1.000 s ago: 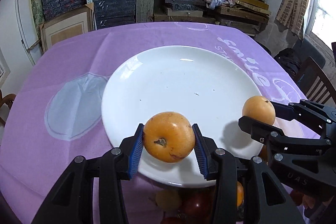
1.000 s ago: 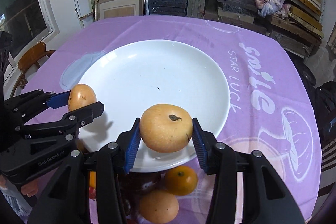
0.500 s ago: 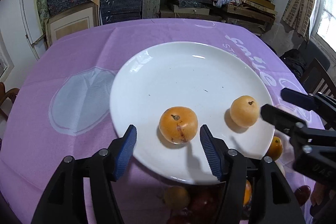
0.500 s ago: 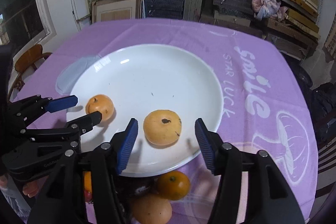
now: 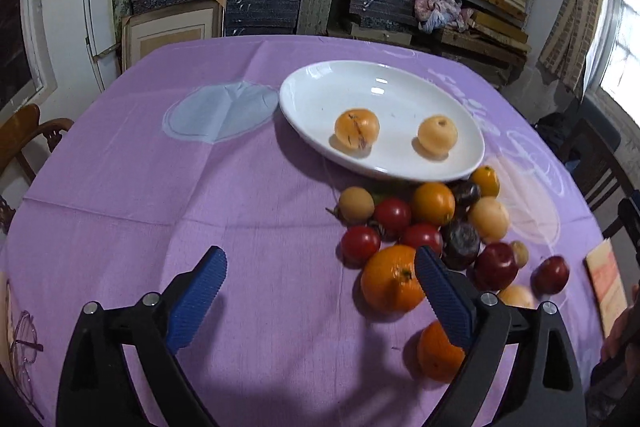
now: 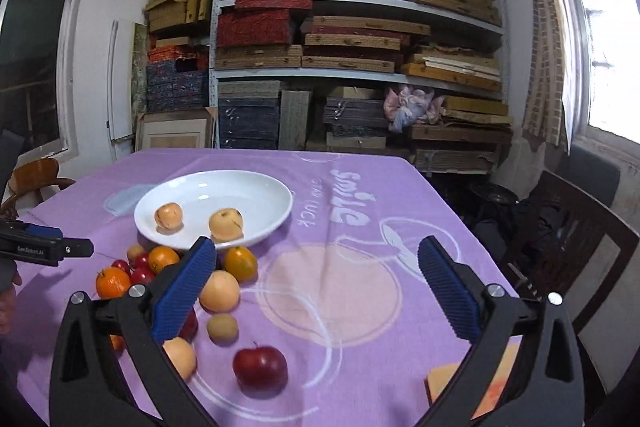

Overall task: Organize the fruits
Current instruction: 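Grasp the tangerine with the left gripper while the right gripper grasps a red apple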

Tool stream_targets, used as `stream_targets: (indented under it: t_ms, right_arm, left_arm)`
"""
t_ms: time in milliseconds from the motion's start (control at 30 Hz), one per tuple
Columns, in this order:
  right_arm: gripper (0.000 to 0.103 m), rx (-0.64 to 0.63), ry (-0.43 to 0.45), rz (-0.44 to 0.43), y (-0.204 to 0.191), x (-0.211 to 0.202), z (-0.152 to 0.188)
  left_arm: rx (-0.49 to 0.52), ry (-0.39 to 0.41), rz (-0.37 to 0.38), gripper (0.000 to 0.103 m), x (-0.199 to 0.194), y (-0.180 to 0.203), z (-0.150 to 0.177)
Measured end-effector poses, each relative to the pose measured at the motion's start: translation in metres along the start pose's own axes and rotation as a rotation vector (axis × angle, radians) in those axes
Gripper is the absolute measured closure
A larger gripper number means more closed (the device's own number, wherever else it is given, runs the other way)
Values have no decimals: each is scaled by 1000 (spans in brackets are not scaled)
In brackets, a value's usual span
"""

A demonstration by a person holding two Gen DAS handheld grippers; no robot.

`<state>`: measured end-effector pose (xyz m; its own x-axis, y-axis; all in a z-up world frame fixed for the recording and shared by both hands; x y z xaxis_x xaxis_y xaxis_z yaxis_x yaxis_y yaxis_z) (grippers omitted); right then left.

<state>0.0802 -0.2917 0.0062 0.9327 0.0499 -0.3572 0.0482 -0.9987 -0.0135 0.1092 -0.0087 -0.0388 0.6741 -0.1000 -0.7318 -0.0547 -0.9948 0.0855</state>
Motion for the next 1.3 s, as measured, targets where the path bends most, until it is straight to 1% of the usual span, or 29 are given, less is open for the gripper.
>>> stream_targets:
  t_ms: [33,133,200,267,367,433,500,567,667,700,833,933,1000,1067,1167,1233,1300]
  right_arm:
    - [4,12,-10,-8,2,1,3]
    - [4,51,12,-12,8,-3,2]
    - [4,61,17,-5,10,-4,3]
    - [4,70,4,-11,11,-2,6]
    - [4,82,-9,-16,13,-1,7]
    - [4,86,-12,-14,14,-1,8]
    - [4,93,-17,-12,15,0,8]
    - [4,105,-28,-15,17,2,10]
    - [4,128,-42,-23,19,5,11]
    - [4,138,-47,-28,19,6,12]
    - [4,167,-64,-37,24,9,14]
    - [4,182,-76,-43,25,10,17]
    - [4,189,-79,-44,26,11,19]
    - [4,197,-80,-47,27,11,19]
    - [4,202,-86,-52,27,12,20]
    - [4,203,-91,-56,26,13,21]
    - [4,203,-95,-58,26,14,21]
  left_arm:
    - [12,0,-5,7,2,3,5]
    - [42,-8,6,7,6,16,10]
    - [70,-10,0,7,8,23,12]
    - [85,-20,10,7,13,27,13]
    - [80,-56,42,7,25,32,17]
    - [62,-62,59,7,29,32,16]
    - [41,-74,60,8,34,28,15]
    - [25,-87,41,9,39,22,17]
    - [-19,-109,80,9,41,15,19]
    - [-26,-107,82,10,41,13,19]
    - [-5,-70,35,14,40,11,13]
    - [11,-73,39,24,45,14,13]
    - [10,-85,70,42,46,17,17]
    - [8,-88,92,51,45,19,17]
    - [28,-68,80,53,38,15,19]
    - [28,-66,85,53,34,10,22]
    - [28,-58,71,53,30,0,25]
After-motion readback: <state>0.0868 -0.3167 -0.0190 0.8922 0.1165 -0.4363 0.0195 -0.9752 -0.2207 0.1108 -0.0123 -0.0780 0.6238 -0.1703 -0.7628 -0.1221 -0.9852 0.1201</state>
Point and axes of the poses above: each gripper's, at about its wrist camera, not at the fingertips, and x roughly the way its jaws point, y to its right, z to its underside, the point moved 9 cm from there along x, roughly the way its jaws point, and after that the axes turned 2 degrees about z, right-handed, at the moved point
